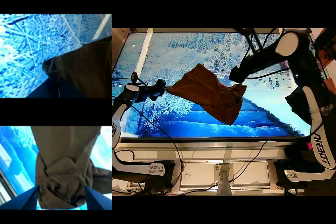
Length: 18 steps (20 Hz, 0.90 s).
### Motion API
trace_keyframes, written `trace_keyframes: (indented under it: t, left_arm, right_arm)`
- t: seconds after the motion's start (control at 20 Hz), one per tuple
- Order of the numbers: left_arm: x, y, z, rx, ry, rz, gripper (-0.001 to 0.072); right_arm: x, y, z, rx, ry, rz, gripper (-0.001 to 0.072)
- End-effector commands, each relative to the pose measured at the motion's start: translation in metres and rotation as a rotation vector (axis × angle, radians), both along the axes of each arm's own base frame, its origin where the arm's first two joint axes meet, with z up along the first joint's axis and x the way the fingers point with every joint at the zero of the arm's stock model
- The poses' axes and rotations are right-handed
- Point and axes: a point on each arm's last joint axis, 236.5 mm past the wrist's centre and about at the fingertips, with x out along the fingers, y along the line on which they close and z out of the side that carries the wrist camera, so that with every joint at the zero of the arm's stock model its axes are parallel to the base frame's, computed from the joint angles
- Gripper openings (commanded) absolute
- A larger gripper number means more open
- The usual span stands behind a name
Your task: Fold the clothes and pants, and hang the long-sleeved shirts on hangers.
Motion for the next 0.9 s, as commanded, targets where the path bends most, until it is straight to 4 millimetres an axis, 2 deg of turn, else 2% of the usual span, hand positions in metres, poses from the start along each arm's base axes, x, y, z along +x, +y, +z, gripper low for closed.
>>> trace_keyframes:
  t: [0.0, 0.1, 0.2, 0.35, 0.45, 0.6, 0.65, 0.75, 0.85]
  left_arm:
    - [0.002, -0.008, 0.013, 0.059, -0.044, -0.086, 0.0021]
    - [0.002, -0.008, 0.043, 0.130, -0.117, -0.157, 0.0021]
    - [0.002, -0.005, 0.087, 0.196, -0.209, -0.179, 0.0021]
    - [-0.011, -0.006, 0.155, 0.299, -0.331, -0.212, 0.0021]
    - [-0.026, -0.012, 0.198, 0.348, -0.406, -0.230, 0.0021]
    - [-0.053, -0.025, 0.268, 0.402, -0.555, -0.227, 0.0021]
    - [-0.062, -0.031, 0.286, 0.415, -0.594, -0.234, 0.0021]
    - [-0.079, -0.044, 0.311, 0.430, -0.650, -0.255, 0.0021]
    - [-0.092, -0.054, 0.327, 0.439, -0.689, -0.272, 0.0021]
  right_arm:
    - [-0.016, -0.019, -0.079, -0.119, 0.167, -0.027, 0.0623]
    - [-0.027, -0.027, -0.116, -0.156, 0.247, -0.056, 0.0623]
    - [-0.026, -0.031, -0.133, -0.159, 0.260, -0.105, 0.0624]
    - [-0.012, -0.026, -0.136, -0.090, 0.273, -0.263, 0.0623]
    - [-0.011, -0.022, -0.135, -0.061, 0.290, -0.296, 0.0623]
    - [-0.024, 0.007, -0.125, 0.038, 0.347, -0.259, 0.0623]
    - [-0.030, 0.018, -0.124, 0.048, 0.345, -0.231, 0.0623]
    - [-0.044, 0.043, -0.127, 0.040, 0.319, -0.174, 0.0623]
    - [-0.059, 0.072, -0.135, 0.034, 0.270, -0.121, 0.0625]
